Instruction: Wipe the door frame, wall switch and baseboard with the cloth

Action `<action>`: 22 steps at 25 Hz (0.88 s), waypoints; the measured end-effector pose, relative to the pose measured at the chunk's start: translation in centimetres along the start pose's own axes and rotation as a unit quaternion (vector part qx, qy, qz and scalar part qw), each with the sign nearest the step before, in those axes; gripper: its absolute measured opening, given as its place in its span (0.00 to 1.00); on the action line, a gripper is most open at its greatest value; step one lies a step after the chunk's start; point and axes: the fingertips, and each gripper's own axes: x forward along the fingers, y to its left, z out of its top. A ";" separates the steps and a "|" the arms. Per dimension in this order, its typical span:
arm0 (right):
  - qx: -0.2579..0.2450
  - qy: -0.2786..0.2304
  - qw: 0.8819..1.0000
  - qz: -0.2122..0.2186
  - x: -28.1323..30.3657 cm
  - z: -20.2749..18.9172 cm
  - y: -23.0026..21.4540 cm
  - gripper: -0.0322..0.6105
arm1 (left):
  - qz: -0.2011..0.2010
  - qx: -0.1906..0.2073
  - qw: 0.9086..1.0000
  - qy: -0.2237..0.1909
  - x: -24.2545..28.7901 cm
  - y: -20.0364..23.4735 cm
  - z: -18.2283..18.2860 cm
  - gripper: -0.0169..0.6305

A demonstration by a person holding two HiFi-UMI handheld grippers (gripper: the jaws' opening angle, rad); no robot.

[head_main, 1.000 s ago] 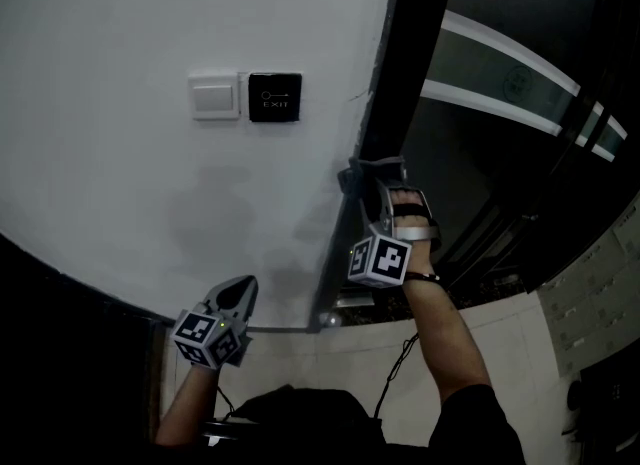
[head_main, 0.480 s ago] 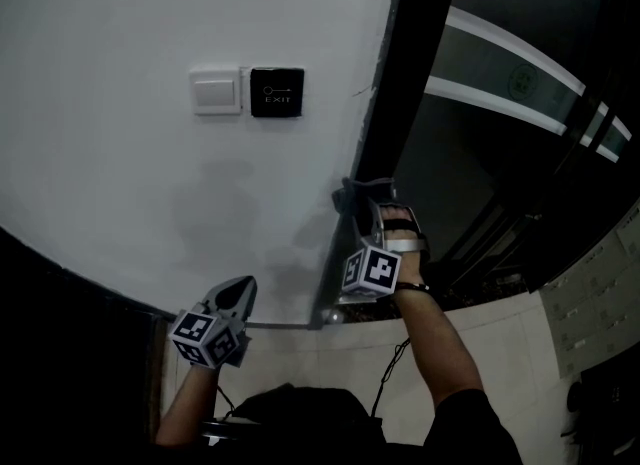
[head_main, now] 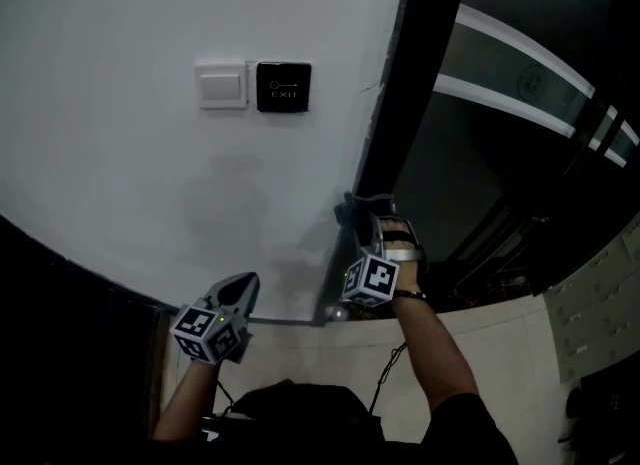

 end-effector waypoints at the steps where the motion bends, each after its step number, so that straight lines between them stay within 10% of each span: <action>1: 0.011 0.000 1.000 0.003 0.1 0.0 0.4 0.20 | 0.000 0.001 1.000 0.000 0.0 0.0 0.0 0.01; 22: 0.025 0.020 0.995 0.095 2.0 -3.0 9.8 0.20 | 0.020 0.006 0.999 0.026 0.6 0.8 -1.0 0.01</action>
